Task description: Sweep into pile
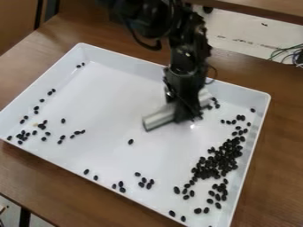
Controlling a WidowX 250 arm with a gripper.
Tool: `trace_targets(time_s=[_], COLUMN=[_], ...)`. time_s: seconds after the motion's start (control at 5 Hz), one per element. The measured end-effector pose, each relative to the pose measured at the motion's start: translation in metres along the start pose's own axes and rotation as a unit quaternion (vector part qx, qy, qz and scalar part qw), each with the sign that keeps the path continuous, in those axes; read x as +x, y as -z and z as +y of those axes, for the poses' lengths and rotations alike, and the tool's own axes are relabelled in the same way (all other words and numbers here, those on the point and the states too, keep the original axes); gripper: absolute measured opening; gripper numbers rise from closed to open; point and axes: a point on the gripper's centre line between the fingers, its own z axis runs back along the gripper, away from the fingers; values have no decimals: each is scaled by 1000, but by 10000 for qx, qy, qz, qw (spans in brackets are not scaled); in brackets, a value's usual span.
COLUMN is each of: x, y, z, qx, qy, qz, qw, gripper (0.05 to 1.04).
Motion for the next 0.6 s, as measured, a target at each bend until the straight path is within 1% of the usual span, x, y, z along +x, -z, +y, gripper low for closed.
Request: trace_targets(time_s=[0.2, 0.4, 0.6], x=[10, 12, 9], y=[2, 4, 4], z=[-24, -43, -68], qx=[-120, -182, -294], qy=[180, 395, 559], qz=[-86, -171, -328], qw=[9997, 9989, 9975], gripper=[363, 363, 363])
